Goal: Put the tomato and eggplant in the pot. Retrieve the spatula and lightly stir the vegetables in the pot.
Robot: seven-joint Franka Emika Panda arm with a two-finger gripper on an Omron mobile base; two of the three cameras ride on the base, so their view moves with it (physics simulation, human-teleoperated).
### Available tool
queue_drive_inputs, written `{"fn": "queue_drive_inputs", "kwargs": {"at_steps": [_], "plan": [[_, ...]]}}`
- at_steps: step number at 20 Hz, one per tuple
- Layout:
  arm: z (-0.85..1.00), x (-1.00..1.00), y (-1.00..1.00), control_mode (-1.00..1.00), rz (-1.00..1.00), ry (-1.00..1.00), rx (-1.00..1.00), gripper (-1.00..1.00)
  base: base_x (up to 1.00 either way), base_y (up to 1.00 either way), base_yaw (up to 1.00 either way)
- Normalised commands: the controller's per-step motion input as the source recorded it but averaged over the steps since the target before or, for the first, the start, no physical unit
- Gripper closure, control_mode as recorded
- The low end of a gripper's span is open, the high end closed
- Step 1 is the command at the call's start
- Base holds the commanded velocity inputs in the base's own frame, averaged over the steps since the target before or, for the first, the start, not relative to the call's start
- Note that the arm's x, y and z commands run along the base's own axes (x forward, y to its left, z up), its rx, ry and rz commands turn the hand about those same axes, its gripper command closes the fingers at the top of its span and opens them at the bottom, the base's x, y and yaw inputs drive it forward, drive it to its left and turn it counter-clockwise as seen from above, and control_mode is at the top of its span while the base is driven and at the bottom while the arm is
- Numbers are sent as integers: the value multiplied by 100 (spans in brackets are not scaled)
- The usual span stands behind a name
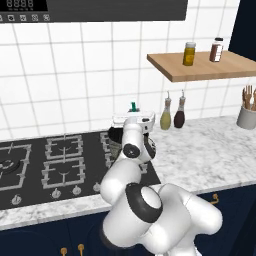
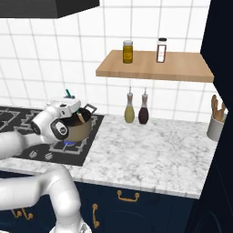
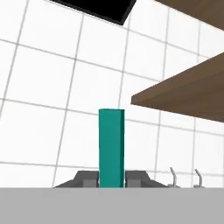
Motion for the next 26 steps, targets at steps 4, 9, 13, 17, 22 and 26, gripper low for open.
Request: {"fn": "queue_drive_inputs", "kwargs": {"at_steps": [4,9,13,17,22,26], "plan": [[-81,0,0,-100,-1,0,-9,100,0,0,0],[-33,-2,7,-100,1,6,13,100,0,0,0],[-2,22,16,-100,10,0,28,100,0,0,0],[1,18,28,-100,16,1,34,100,0,0,0],[10,-6,12,-100,15,4,37,100,0,0,0],[74,-37,-12,-100,2,1,11,100,0,0,0]]}}
